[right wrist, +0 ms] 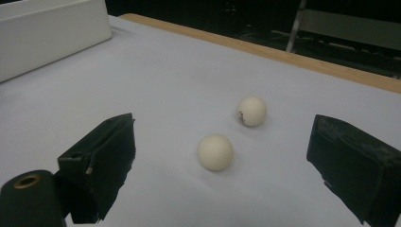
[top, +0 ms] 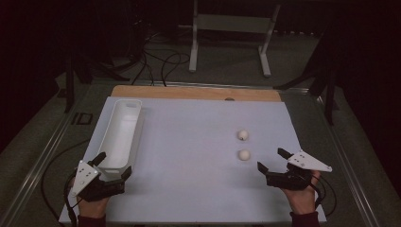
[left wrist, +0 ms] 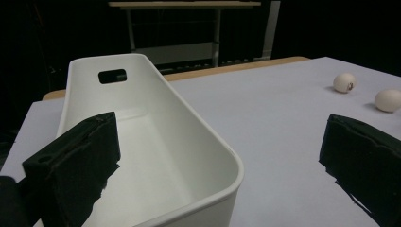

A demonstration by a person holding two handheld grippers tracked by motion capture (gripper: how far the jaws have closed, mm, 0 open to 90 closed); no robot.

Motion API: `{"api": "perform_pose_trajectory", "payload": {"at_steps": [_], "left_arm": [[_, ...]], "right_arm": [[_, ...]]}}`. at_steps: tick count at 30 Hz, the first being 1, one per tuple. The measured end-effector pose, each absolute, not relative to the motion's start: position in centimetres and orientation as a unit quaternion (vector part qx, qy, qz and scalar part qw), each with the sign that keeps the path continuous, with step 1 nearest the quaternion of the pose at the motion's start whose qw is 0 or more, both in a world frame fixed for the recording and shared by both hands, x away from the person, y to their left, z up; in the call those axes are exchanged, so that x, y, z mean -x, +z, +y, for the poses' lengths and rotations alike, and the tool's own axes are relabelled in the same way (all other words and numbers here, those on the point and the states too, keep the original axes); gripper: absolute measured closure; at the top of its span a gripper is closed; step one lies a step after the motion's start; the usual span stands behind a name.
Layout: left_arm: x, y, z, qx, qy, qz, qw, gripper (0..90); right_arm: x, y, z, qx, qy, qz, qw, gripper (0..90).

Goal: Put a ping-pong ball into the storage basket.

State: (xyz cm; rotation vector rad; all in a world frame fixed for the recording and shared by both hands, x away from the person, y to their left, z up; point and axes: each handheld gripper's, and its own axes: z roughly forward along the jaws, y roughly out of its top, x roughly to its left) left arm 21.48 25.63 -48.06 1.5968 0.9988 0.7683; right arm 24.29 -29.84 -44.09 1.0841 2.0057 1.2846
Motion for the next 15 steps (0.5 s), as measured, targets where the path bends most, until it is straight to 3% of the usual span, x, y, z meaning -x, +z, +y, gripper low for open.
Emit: {"api": "perform_pose_trajectory", "payload": {"at_steps": [15], "left_arm": [[-21.5,-48.1,25.6,-0.666,0.324,0.418,0.526,0.2]], "right_arm": [[-25.5,-43.0,-28.8,-0.387,0.457,0.758,0.259,7.3]]}}
